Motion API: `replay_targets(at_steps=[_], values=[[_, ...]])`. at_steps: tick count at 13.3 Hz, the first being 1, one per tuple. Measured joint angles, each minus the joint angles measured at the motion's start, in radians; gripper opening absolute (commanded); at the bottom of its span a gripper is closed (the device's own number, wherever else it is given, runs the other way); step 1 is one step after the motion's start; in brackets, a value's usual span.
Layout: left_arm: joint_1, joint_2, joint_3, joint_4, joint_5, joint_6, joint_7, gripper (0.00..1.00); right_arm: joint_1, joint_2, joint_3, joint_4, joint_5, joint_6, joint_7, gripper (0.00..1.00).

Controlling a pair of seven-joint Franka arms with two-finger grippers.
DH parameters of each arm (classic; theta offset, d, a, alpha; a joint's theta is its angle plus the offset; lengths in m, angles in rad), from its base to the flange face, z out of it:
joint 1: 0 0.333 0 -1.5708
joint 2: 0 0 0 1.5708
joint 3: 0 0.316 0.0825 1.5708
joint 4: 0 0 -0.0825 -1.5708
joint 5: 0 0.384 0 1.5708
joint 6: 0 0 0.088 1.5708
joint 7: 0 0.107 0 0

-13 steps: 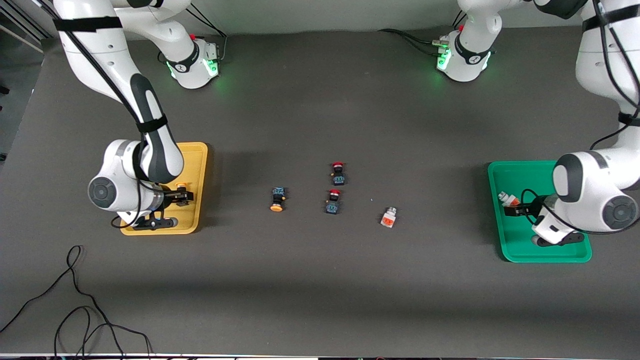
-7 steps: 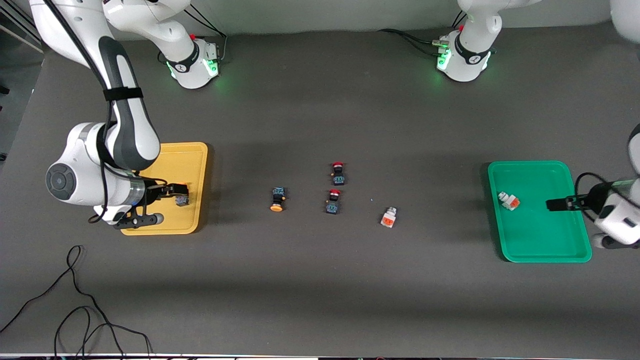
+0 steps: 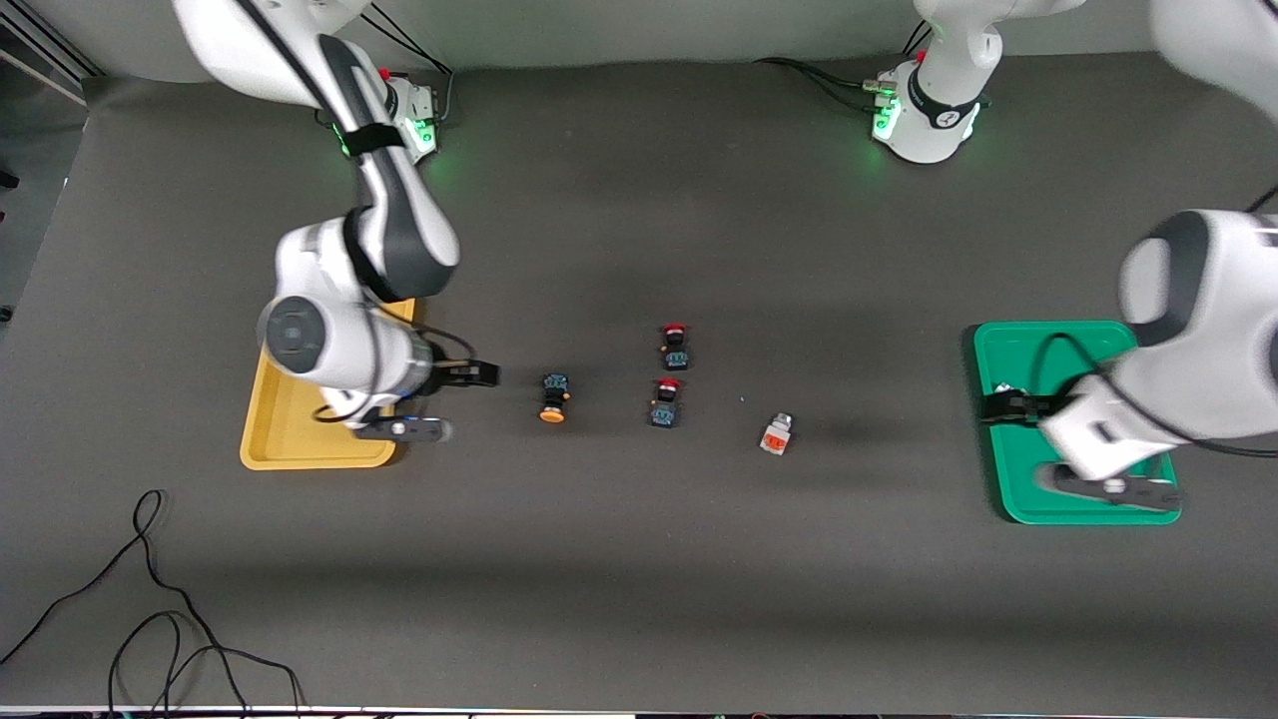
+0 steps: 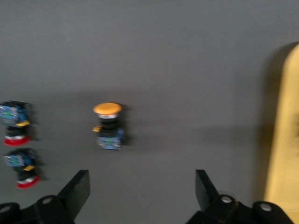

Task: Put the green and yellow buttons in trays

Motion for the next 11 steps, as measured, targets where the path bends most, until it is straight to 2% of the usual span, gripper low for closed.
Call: replay_targets(at_steps=[3,7,8,9,10,11], values=[[-0.139,0.034,-0.003,-0.001,0.002,0.072,-0.145,0.99,0.039,0.119,0.006,0.083,0.027,0.054,0.053,1.0],[-0.235,0.088,-0.004,-0.012,-0.002,0.14,-0.225,1.0,0.1,0.261,0.011,0.091,0.067,0.192,0.09,1.0],[-0.252,0.098,-0.004,-0.038,-0.002,0.168,-0.225,1.0,0.109,0.286,0.014,0.096,0.076,0.209,0.093,1.0],[-0.269,0.102,-0.004,-0.08,-0.001,0.213,-0.225,1.0,0.114,0.302,0.015,0.099,0.079,0.215,0.095,0.94],[-0.28,0.104,-0.004,-0.121,-0.001,0.259,-0.225,1.0,0.115,0.307,0.015,0.101,0.08,0.216,0.096,0.38],[-0.288,0.105,-0.004,-0.168,0.0,0.316,-0.225,1.0,0.114,0.307,0.015,0.101,0.08,0.215,0.097,0.02]])
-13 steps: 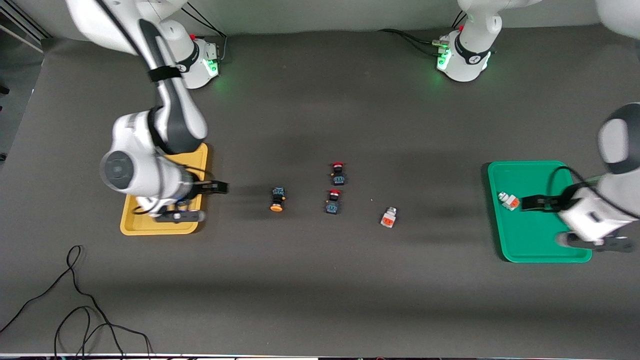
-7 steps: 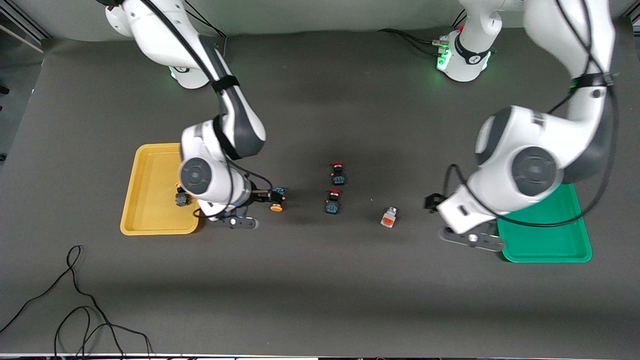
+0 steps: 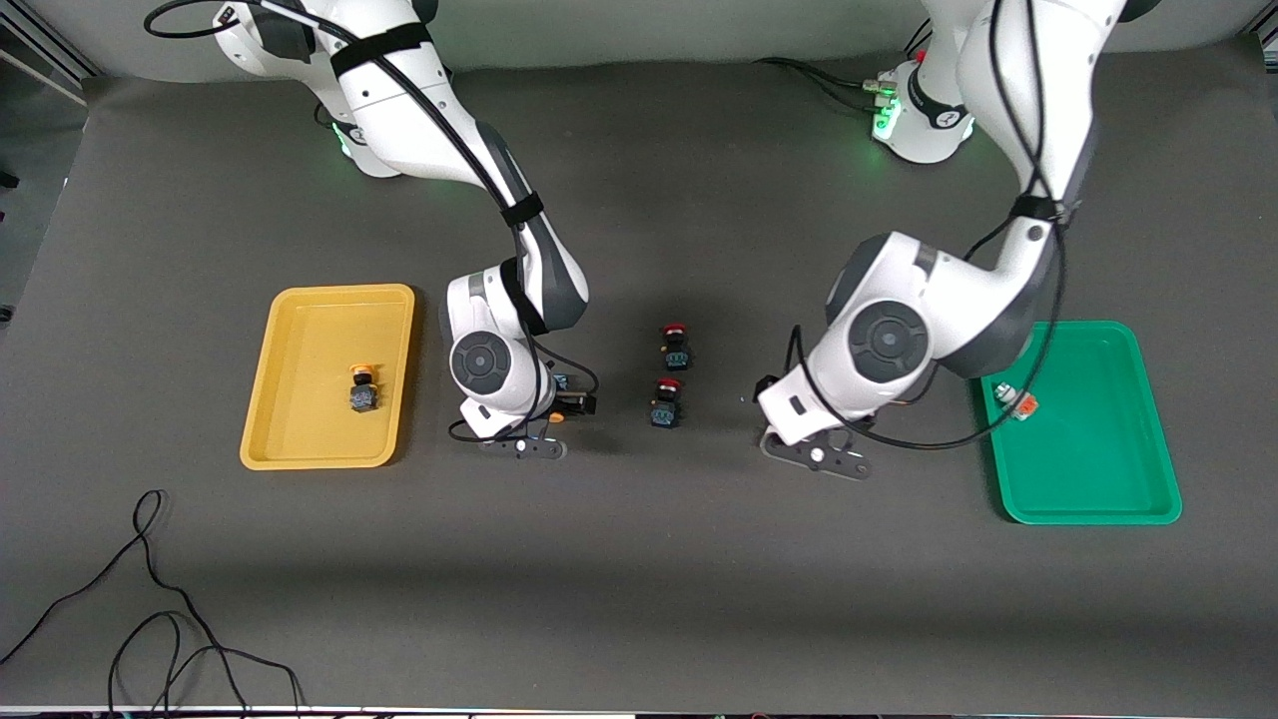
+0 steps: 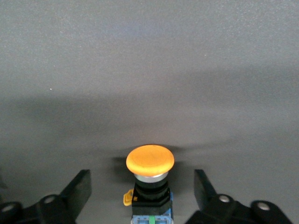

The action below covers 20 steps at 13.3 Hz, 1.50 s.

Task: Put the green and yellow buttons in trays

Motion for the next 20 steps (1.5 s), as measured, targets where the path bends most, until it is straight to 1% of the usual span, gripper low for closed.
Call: replay_targets(at_steps=[1,3,4,7,9,11,12,13,14,16,17,18,20], values=[[-0.006,0.002,0.0,-0.052,0.0,0.072,0.0,1.0,-0.001,0.0,0.0,0.0,0.0,0.0,0.001,0.0],[-0.015,0.015,0.0,-0.149,0.001,0.22,0.001,1.0,-0.002,0.0,-0.001,0.0,0.0,0.0,0.002,0.0],[-0.015,0.027,0.001,-0.181,0.001,0.272,0.001,1.0,-0.002,0.0,-0.001,0.0,0.0,0.0,0.002,0.0],[-0.015,0.075,0.007,-0.204,0.001,0.357,0.001,1.0,-0.002,0.0,-0.001,0.0,0.001,0.0,0.004,0.0],[-0.013,0.093,0.013,-0.202,0.001,0.375,0.001,0.99,-0.003,-0.002,-0.002,0.002,0.002,0.0,0.019,0.0],[-0.011,0.106,0.02,-0.201,0.001,0.395,0.0,0.96,-0.003,-0.014,-0.013,0.015,0.002,-0.003,0.046,0.0],[-0.01,0.116,0.021,-0.198,0.001,0.409,0.0,0.91,-0.004,-0.034,-0.025,0.021,0.002,-0.018,0.047,0.0],[-0.01,0.128,0.023,-0.192,0.001,0.421,0.0,0.84,-0.004,-0.062,-0.049,0.027,0.002,-0.056,0.047,0.0],[-0.009,0.14,0.028,-0.181,0.001,0.427,0.0,0.71,-0.005,-0.097,-0.081,0.031,0.001,-0.104,0.041,0.0],[-0.007,0.158,0.034,-0.161,0.001,0.43,0.0,0.32,-0.008,-0.17,-0.159,0.035,-0.004,-0.232,-0.039,0.0],[-0.006,0.163,0.035,-0.154,0.001,0.431,0.0,0.17,-0.009,-0.2,-0.212,0.034,-0.006,-0.309,-0.12,0.0],[-0.006,0.165,0.035,-0.146,0.001,0.431,0.0,0.07,-0.011,-0.218,-0.27,0.033,-0.011,-0.374,-0.215,0.0],[-0.005,0.166,0.035,-0.137,0.0,0.431,0.0,0.0,-0.014,-0.229,-0.387,0.027,-0.048,-0.458,-0.428,0.0]])
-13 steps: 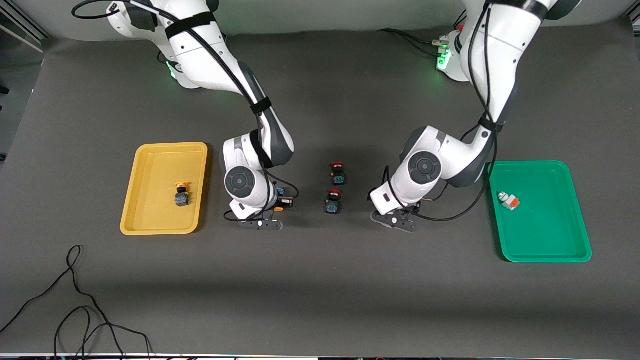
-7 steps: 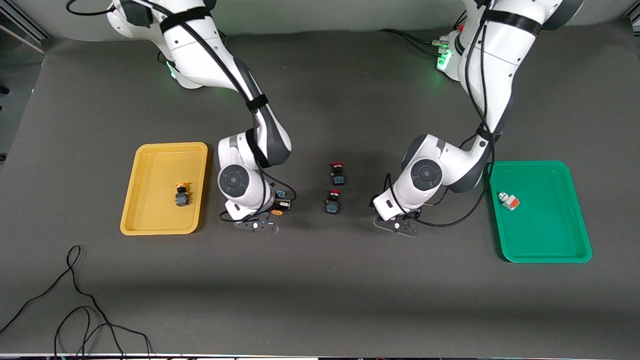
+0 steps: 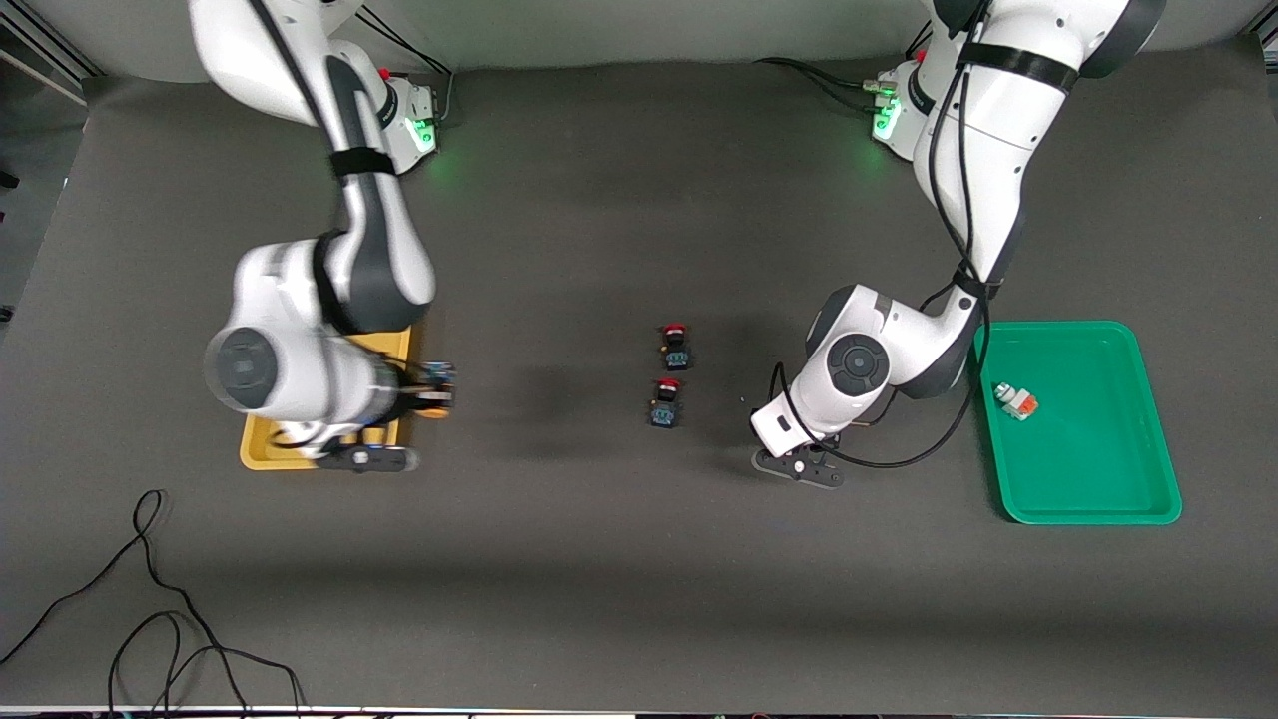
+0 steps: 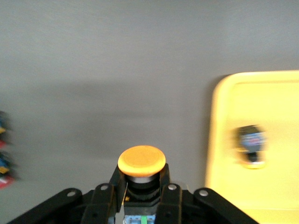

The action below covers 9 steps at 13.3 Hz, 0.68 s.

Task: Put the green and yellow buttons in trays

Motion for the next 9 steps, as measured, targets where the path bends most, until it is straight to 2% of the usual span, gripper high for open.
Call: replay_targets(at_steps=[3,4,6,9], values=[[0.005,-0.009,0.0,0.021,-0.004,-0.019,-0.022,0.0,-0.012,0.001,-0.125,-0.044,-0.027,-0.023,-0.277,0.0],[0.012,-0.03,0.0,0.037,-0.005,-0.072,-0.035,0.0,-0.021,0.002,-0.155,-0.069,-0.029,-0.018,-0.354,0.0],[0.033,-0.119,-0.001,0.081,-0.025,-0.258,-0.042,0.0,-0.068,0.005,-0.176,-0.123,-0.031,0.029,-0.496,0.0],[0.088,-0.293,0.0,0.119,-0.082,-0.552,-0.042,0.0,-0.147,0.012,-0.175,-0.227,-0.03,0.161,-0.653,0.0]])
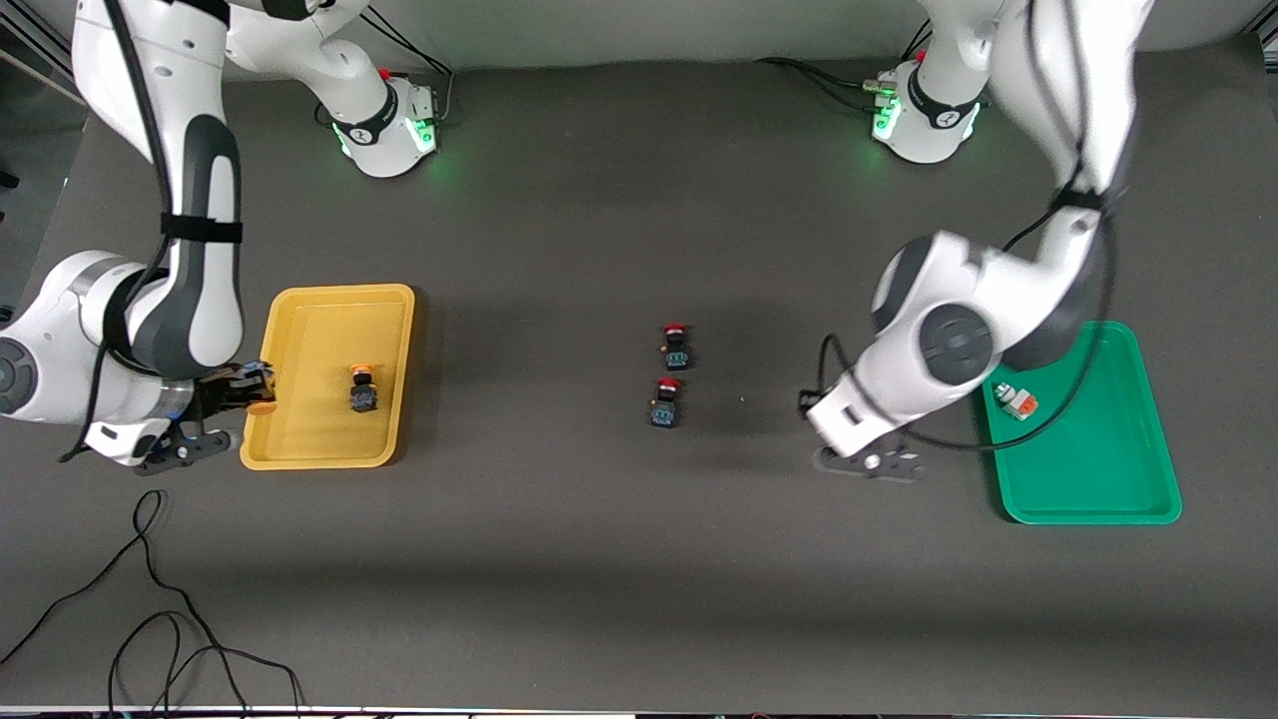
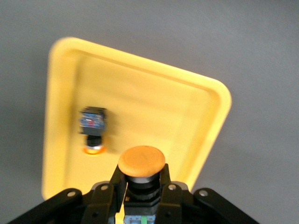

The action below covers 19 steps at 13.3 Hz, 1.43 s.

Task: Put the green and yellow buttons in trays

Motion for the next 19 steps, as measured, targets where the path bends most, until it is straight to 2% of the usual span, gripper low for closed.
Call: replay_targets(at_steps=[2,4,6,8,9,10,12,15,17,18,19], values=[[0.058,-0.076,0.003,-0.001,-0.002,-0.138,0.024,0.0,-0.005,0.005,0.003,-0.097,0.027,0.109,-0.04,0.0],[0.176,-0.107,0.01,-0.002,0.001,-0.236,0.147,0.0,-0.001,0.015,0.016,-0.186,0.117,0.196,-0.081,0.0],[0.339,-0.107,0.016,-0.005,0.028,-0.273,0.313,0.0,0.007,0.043,0.026,-0.216,0.183,0.22,-0.106,0.0],[0.488,-0.099,0.019,-0.015,0.083,-0.261,0.449,0.0,0.014,0.066,0.036,-0.216,0.2,0.23,-0.106,0.0],[0.54,-0.092,0.019,-0.023,0.099,-0.235,0.493,0.0,0.015,0.069,0.039,-0.216,0.202,0.23,-0.106,0.59],[0.577,-0.081,0.019,-0.035,0.113,-0.197,0.527,0.0,0.015,0.07,0.04,-0.216,0.202,0.23,-0.106,1.0],[0.612,-0.039,0.018,-0.079,0.129,-0.079,0.563,0.0,0.015,0.069,0.04,-0.215,0.203,0.23,-0.106,1.0],[0.631,0.068,0.018,-0.17,0.185,0.167,0.571,0.0,0.015,0.067,0.039,-0.211,0.206,0.23,-0.106,1.0],[0.635,0.152,0.017,-0.186,0.199,0.272,0.571,0.0,0.016,0.053,0.032,-0.197,0.213,0.2,-0.104,1.0],[0.636,0.182,0.018,-0.185,0.201,0.304,0.571,0.09,0.017,0.039,0.019,-0.169,0.215,0.155,-0.096,1.0],[0.639,0.203,0.018,-0.184,0.202,0.33,0.571,0.48,0.018,0.022,-0.004,-0.126,0.215,0.09,-0.074,1.0]])
